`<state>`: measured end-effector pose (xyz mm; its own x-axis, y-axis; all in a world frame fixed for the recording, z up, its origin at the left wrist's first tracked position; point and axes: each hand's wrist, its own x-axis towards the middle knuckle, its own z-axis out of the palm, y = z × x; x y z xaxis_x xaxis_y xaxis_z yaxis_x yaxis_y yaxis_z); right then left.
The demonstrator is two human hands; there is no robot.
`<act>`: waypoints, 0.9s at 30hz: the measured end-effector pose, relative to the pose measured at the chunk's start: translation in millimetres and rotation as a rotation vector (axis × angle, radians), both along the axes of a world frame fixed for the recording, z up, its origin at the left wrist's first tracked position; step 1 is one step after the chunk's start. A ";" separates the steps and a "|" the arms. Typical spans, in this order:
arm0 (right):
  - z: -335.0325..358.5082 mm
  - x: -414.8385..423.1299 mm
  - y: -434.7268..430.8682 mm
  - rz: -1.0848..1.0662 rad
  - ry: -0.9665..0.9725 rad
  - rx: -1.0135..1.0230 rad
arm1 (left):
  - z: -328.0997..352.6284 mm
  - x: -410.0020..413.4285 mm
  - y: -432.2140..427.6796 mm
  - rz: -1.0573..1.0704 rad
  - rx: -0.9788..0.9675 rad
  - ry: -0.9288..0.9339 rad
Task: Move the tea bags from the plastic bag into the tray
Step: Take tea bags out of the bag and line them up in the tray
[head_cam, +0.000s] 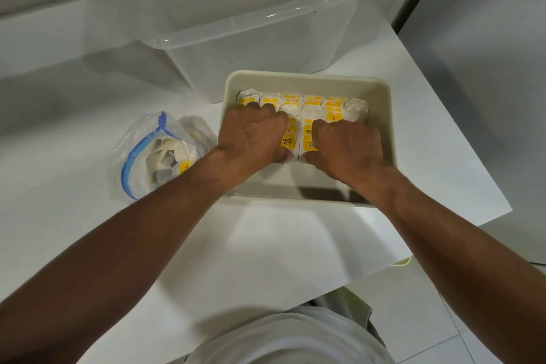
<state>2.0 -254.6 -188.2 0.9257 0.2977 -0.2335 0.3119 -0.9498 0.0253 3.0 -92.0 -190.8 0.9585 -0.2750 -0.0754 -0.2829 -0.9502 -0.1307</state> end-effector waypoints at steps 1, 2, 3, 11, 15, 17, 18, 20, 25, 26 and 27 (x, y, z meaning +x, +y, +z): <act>1.7 -2.3 0.5 -0.019 -0.004 0.013 | 3.3 -2.0 2.0 0.003 -0.032 -0.005; 4.1 -4.3 1.5 -0.039 -0.012 0.028 | 8.0 -4.4 4.6 0.008 -0.074 -0.007; 6.3 -6.2 2.6 -0.057 -0.014 0.043 | 13.6 -7.4 7.7 0.017 -0.126 -0.005; 29.3 -22.7 25.8 -0.172 0.003 0.260 | 57.2 -34.6 69.2 0.152 -0.495 -0.025; 37.8 -31.4 46.0 -0.172 -0.050 0.278 | 64.0 -43.8 115.9 0.232 -0.477 -0.004; 40.4 -35.4 59.1 -0.157 -0.065 0.293 | 59.1 -45.9 135.4 0.266 -0.418 0.079; 41.7 -37.3 66.5 -0.153 -0.061 0.304 | 55.4 -47.7 143.6 0.277 -0.379 0.124; 44.0 -40.5 80.9 -0.148 -0.047 0.330 | 46.4 -52.5 156.5 0.296 -0.301 0.200; 51.6 -47.8 109.8 -0.038 0.006 0.384 | 21.9 -65.5 163.1 0.314 -0.219 0.310; 53.2 -48.7 115.0 0.002 0.030 0.404 | 16.1 -68.5 161.4 0.306 -0.200 0.305; 54.6 -48.9 119.8 0.039 0.059 0.422 | 10.9 -70.7 159.6 0.295 -0.190 0.291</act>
<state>-46.9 -134.8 -133.7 0.9006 0.4129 -0.1359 0.3368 -0.8604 -0.3824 -67.7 67.6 -179.8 0.9443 -0.0284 -0.3279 0.0042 -0.9952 0.0982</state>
